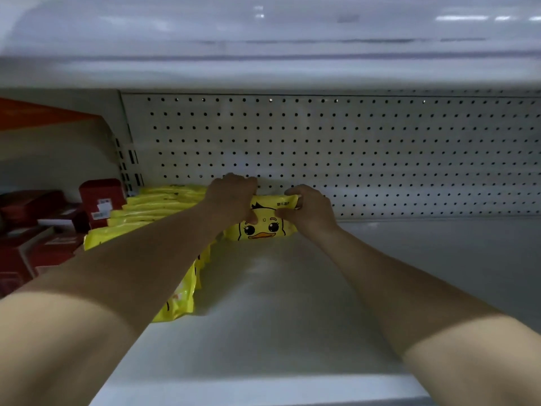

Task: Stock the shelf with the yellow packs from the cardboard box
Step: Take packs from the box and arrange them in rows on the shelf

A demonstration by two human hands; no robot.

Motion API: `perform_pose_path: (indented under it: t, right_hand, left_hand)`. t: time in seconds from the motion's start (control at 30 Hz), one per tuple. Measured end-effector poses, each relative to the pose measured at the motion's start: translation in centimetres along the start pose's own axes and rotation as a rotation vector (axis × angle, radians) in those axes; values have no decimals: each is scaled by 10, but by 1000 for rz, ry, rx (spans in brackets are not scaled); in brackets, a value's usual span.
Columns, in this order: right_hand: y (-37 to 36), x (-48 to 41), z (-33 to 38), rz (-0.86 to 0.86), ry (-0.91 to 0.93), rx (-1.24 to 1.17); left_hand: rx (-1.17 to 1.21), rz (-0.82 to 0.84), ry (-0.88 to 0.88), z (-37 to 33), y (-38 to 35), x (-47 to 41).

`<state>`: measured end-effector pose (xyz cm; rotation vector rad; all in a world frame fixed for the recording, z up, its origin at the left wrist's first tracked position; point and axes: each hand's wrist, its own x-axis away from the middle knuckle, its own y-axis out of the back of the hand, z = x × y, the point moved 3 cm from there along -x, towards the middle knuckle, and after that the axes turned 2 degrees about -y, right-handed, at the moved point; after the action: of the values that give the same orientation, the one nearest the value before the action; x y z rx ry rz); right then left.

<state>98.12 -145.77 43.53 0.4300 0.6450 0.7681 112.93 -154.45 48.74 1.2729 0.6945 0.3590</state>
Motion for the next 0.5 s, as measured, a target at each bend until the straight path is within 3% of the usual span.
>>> perform_pose_path:
  t: [0.23, 0.5]
  right_hand:
    - [-16, -13, 10, -24, -23, 7]
    - [-17, -10, 19, -30, -84, 79]
  left_hand:
    - [-45, -112, 77, 11, -5, -6]
    - [50, -106, 70, 12, -4, -3]
